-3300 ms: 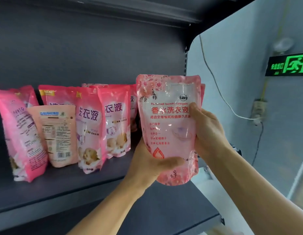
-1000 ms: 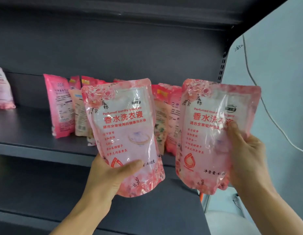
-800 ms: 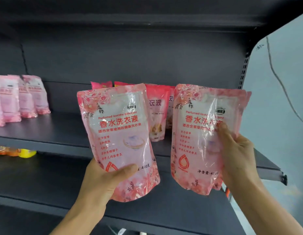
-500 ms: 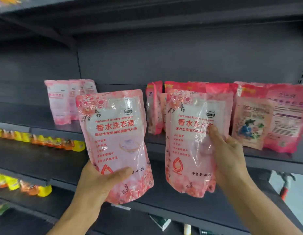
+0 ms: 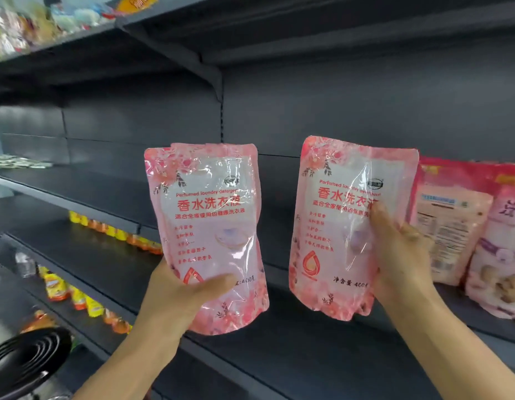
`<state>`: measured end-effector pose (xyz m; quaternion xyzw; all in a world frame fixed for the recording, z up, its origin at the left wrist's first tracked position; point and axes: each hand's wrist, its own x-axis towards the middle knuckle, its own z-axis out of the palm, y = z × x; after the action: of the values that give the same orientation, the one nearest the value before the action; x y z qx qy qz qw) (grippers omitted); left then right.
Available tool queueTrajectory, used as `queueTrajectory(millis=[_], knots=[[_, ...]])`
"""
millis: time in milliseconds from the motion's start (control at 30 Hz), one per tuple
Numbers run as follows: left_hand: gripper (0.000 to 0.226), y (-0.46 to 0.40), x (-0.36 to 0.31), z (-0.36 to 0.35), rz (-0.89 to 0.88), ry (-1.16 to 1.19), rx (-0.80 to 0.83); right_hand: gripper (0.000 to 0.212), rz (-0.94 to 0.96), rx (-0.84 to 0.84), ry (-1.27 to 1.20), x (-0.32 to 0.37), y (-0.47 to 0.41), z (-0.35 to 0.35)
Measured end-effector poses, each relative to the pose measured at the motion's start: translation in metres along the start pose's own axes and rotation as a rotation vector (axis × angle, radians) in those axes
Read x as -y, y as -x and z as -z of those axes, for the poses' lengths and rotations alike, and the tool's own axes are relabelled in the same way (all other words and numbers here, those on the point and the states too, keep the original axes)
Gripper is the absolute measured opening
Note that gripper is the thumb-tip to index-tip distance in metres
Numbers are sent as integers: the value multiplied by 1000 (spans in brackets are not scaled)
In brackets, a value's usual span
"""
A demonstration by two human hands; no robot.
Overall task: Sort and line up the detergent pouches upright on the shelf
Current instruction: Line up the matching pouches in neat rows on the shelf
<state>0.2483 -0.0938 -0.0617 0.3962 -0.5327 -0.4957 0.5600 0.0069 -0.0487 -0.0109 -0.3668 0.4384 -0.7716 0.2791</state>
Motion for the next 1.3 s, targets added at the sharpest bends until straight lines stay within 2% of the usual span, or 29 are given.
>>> queueTrajectory(millis=[200,300,433,667,767,867,1000,1167,1233,1300], knots=[[81,-79,-2,26,-22,-15,-8,19,45,16,11,-34,-77,-65],[88,-110,0,39,-27,-4,23,19,80,13,37,-59,-111,-94],[85,-150,5,55,-30,15,78,19,73,-24,62,-94,-154,-123],[89,-225,16,69,-30,57,218,21,66,-173,142,-144,-214,-156],[79,-249,18,72,-39,86,288,19,86,-224,156,-159,-235,-166],[71,-268,20,77,-40,139,338,21,100,-226,206,-170,-252,-173],[79,-287,22,84,-45,142,368,23,77,-225,221,-183,-269,-173],[82,-295,28,83,-40,139,370,20,12,-155,243,-182,-272,-158],[87,-296,30,80,-39,123,350,18,-66,-73,353,-179,-269,-149],[90,-295,33,76,-38,118,334,29,-156,40,505,-181,-266,-138]])
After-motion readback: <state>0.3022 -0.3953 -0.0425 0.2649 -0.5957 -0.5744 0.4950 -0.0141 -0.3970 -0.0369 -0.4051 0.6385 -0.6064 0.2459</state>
